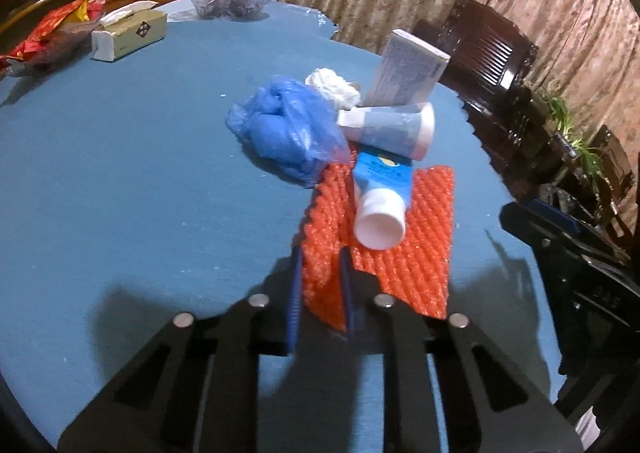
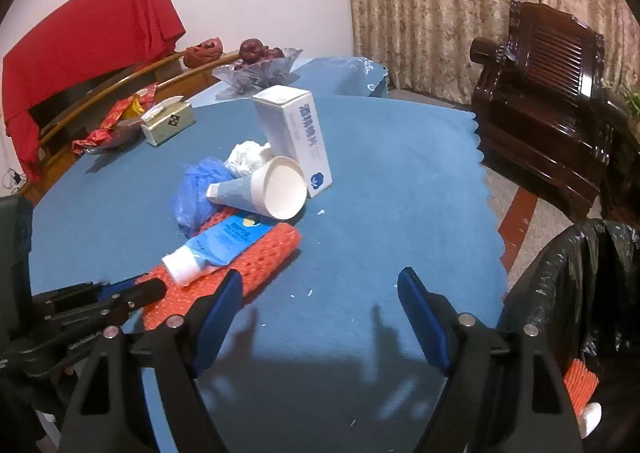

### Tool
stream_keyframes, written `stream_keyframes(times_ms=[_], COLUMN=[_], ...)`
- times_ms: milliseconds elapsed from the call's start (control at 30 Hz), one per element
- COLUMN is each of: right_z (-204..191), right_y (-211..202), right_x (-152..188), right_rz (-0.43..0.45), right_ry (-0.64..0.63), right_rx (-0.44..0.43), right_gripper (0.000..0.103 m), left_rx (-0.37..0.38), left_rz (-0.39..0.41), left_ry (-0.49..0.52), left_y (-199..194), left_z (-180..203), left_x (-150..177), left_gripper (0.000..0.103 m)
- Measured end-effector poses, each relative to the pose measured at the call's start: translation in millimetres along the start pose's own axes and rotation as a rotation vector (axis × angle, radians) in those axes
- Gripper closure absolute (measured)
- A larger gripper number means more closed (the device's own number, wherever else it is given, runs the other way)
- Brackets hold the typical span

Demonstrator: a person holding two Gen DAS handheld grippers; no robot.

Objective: Collect trash
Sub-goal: 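Grasp the orange foam sleeve with the left tool and lift it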

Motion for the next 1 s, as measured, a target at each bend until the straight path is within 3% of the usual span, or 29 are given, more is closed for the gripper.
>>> stream_keyframes(times_ms=[133, 333, 567, 667, 800, 1000], right_z=[-4.7, -13.6, -32.7, -37.9, -38.4, -40.3], right_y=[-1.7, -4.4, 4.1, 13.7, 30.0, 58.5], right_x=[-2.1, -4.9, -2.1, -4.0, -11.6, -22.0], right_rz=[0.003, 0.010, -0.009, -0.017, -0.025, -0.038], right_ry=[-0.008, -0.020, -0.025, -0.031, -0.012, -0.032], right_rx=[-0.004, -0.019, -0.061, -0.067, -0.076, -0.075], right_gripper=[0.025, 0.025, 0.025, 0.025, 0.025, 0.025], left_rx=[-0.010, -0.062, -0.164, -0.163, -0.157, -0.159], left_rz=[0.046, 0.117, 0.121, 0.091, 0.121, 0.143], left_ry=[0.000, 0.078, 0.022, -0.008, -0.012, -0.028], left_y=[-11.7, -43.1, -58.1, -56.1, -61.4, -57.5], left_z=[1.0, -0.4, -41.5, -51.5, -51.8, -52.0], left_x=[-3.9, -7.5, -4.1, -5.4, -10.3, -20.1], left_gripper=[0.092, 0.092, 0.091, 0.084, 0.062, 0.060])
Point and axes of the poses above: each gripper's, at about its wrist camera, not at the fingertips, and y roughly the way its jaws point, z to its right, x to its underside, the point moved 3 cm from there along y, roughly the way its jaws point, and after that the axes turned 8 degrees about z, right-handed, at the moved point
